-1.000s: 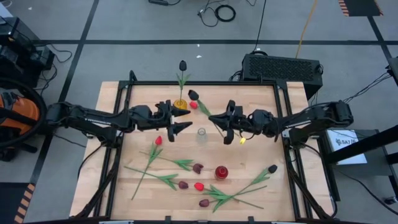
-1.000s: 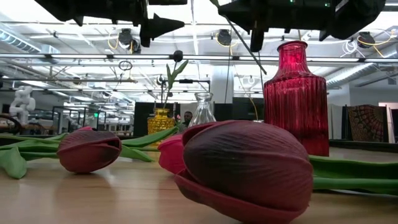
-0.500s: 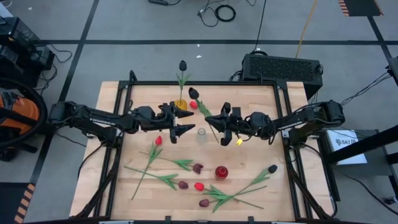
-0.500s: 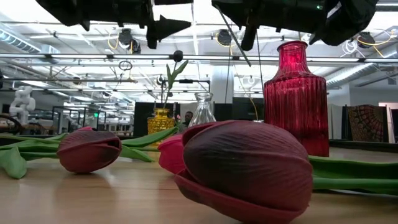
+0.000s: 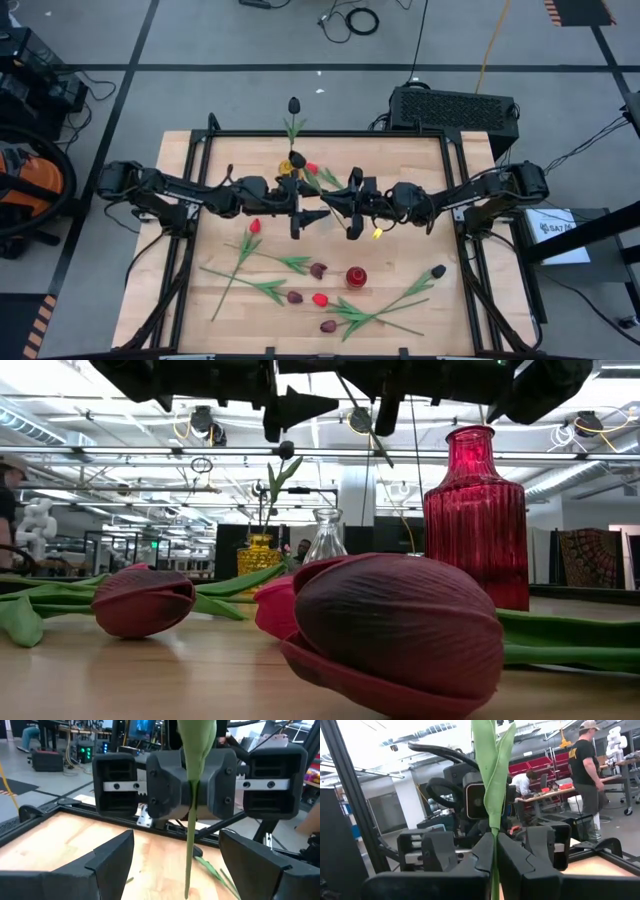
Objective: Sort flowers into vase by color
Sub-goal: Put the top black tulip into the yellow vase
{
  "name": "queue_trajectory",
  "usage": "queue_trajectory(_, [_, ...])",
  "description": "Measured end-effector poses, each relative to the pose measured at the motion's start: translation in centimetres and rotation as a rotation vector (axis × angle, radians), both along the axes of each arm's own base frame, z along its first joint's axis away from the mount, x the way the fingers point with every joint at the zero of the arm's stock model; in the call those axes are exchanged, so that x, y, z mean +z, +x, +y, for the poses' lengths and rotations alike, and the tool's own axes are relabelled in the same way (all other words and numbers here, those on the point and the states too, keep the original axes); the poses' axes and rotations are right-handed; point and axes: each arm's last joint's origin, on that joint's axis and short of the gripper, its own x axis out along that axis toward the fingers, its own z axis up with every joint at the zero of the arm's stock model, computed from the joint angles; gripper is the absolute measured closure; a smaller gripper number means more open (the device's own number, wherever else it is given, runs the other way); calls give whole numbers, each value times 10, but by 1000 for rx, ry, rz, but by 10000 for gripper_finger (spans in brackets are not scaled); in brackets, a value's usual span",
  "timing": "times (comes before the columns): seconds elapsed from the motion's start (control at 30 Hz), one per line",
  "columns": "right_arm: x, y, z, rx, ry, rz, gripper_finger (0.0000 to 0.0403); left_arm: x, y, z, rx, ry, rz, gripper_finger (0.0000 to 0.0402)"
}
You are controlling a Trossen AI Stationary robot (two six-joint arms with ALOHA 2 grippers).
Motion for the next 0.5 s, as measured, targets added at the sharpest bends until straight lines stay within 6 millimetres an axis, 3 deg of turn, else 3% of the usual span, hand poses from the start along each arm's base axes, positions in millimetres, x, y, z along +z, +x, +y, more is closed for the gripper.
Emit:
queue_trajectory(0.33, [0,0,0,-2,-2,1,392,5,1,-1,6,96,-14,106])
queue_trajectory(0.5, [0,0,0,-2,-2,0,392,5,2,0,17,120,-12,132])
